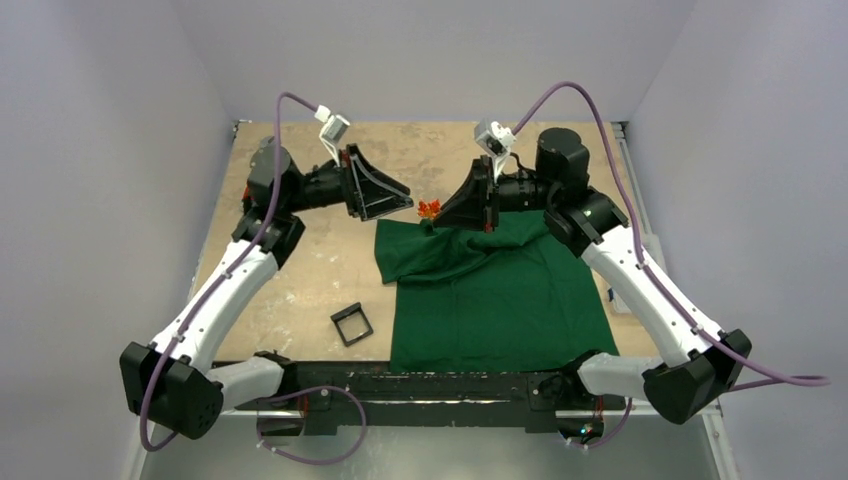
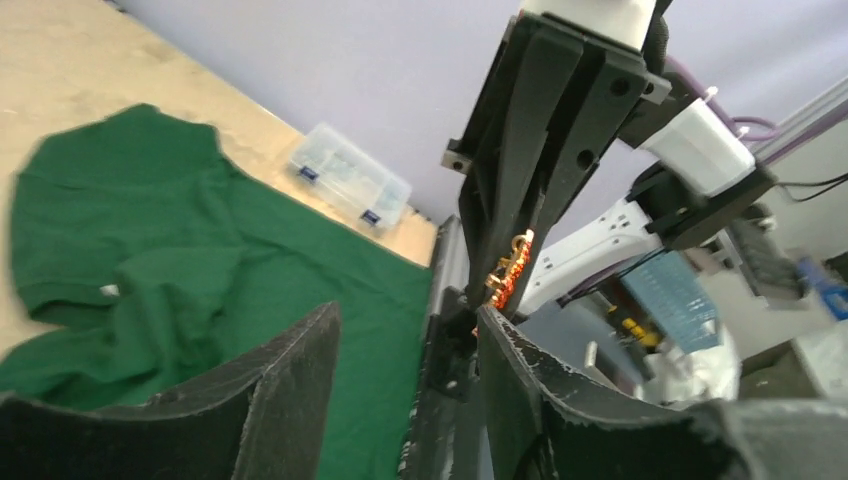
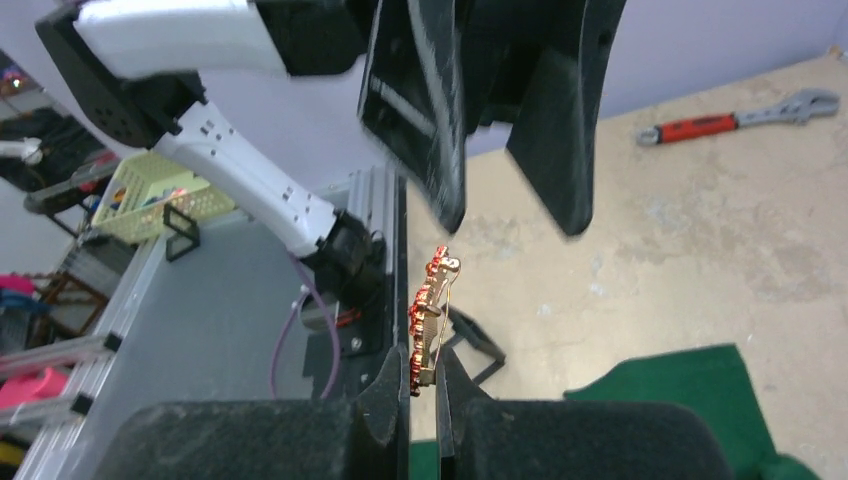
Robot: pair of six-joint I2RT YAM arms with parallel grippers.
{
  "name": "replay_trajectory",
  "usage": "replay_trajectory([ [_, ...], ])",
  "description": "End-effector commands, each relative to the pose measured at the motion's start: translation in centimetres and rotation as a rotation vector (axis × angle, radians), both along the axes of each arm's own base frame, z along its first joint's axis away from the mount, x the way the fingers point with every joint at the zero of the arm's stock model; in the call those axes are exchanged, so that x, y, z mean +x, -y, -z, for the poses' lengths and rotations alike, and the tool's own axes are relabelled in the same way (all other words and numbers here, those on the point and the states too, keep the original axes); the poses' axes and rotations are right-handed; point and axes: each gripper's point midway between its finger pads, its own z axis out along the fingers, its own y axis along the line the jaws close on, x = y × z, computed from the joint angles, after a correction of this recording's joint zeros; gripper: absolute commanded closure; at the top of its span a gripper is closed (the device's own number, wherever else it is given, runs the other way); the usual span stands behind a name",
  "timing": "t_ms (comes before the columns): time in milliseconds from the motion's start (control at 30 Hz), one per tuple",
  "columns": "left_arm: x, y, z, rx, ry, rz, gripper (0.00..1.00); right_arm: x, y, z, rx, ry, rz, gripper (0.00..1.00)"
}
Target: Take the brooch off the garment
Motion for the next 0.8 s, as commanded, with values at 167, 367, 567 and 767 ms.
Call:
replay_trajectory([
  [167, -4.8, -2.1, -0.2, 0.25, 0.281, 0.257, 0.5, -2.9, 1.6, 5.6, -0.241, -0.054, -0.193, 1.0],
  [367, -6.5, 0.8, 1.6, 0.297, 0.19, 0.34, 0.47, -3.0, 1.3, 5.6, -0.244, -0.071, -0.225, 1.0],
  [567, -5.8, 2.6, 2.8, 0.322, 0.158, 0.329, 0.55, -3.5, 1.2, 5.8, -0.26, -0.069, -0.258, 1.0],
  [767, -5.8, 3.5, 3.3, 0.332, 0.158, 0.335, 0.61, -3.8, 1.0, 5.8, -0.262, -0.07, -0.276, 1.0],
])
